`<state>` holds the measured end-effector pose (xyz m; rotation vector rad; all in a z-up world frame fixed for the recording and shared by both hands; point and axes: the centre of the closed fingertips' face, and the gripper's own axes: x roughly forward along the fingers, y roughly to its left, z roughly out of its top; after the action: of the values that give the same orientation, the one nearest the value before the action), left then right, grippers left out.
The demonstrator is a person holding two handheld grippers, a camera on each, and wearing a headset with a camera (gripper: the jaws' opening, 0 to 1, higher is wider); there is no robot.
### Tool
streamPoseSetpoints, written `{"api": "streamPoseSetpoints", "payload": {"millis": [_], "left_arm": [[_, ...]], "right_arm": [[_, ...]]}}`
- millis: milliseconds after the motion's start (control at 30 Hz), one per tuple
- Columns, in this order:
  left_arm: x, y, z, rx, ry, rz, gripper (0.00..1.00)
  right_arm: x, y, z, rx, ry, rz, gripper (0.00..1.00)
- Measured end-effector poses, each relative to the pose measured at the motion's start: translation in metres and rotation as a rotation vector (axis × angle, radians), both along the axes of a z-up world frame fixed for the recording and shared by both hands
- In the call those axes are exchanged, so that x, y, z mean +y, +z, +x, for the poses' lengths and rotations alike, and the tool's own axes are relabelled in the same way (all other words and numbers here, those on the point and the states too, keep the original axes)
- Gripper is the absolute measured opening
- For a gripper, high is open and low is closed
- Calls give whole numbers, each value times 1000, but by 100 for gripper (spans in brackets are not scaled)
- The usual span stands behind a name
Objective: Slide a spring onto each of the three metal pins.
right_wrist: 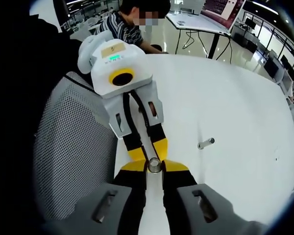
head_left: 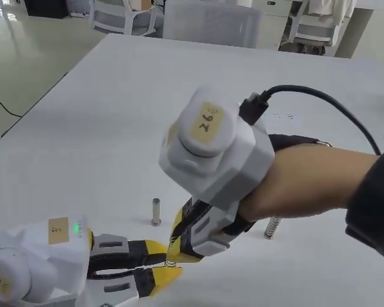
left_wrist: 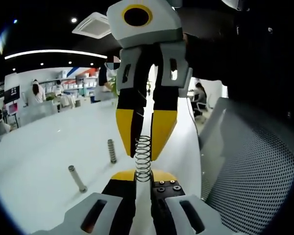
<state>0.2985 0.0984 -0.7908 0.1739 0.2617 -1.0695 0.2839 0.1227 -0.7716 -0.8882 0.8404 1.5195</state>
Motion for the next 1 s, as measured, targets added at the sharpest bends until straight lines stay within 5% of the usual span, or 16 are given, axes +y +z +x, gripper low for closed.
{"api": "streamPoseSetpoints", "payload": {"millis": [500, 1000], "left_arm": [[-5, 5, 2, -20, -20, 27, 2], [2, 4, 7, -12, 17, -6, 8]], "right_arm": [[-3, -9, 0, 11, -3, -34, 9], [1, -7, 5, 6, -13, -27, 9]]}}
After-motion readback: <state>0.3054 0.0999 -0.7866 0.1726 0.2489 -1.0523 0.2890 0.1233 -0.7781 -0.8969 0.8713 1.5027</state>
